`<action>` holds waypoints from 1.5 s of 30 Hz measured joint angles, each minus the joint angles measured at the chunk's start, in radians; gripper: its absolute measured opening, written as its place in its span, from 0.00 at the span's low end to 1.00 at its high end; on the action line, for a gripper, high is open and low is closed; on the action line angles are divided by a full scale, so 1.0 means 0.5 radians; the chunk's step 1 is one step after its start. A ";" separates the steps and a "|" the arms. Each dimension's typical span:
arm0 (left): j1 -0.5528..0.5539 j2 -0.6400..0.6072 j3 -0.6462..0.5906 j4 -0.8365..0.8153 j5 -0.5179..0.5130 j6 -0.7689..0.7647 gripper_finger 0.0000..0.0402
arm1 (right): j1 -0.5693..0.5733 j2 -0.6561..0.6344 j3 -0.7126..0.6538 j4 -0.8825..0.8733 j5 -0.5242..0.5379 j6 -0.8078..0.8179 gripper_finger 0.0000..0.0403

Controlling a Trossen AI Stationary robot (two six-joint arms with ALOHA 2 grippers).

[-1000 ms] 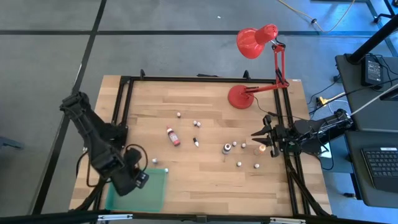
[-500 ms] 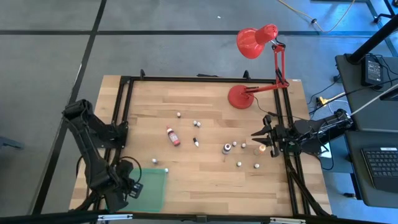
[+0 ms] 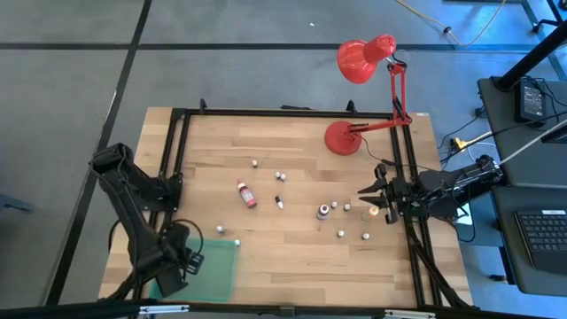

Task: Pick & Place food coloring
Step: Put the blue food coloring into the blue bin

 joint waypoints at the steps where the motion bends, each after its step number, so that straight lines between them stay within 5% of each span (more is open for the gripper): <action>1: 0.007 0.000 -0.011 -0.003 0.008 0.008 0.27 | -0.001 0.001 0.000 0.000 0.001 0.000 0.21; 45: -0.006 -0.119 -0.054 -0.073 0.098 0.155 0.35 | 0.000 0.000 -0.001 0.000 0.001 0.000 0.21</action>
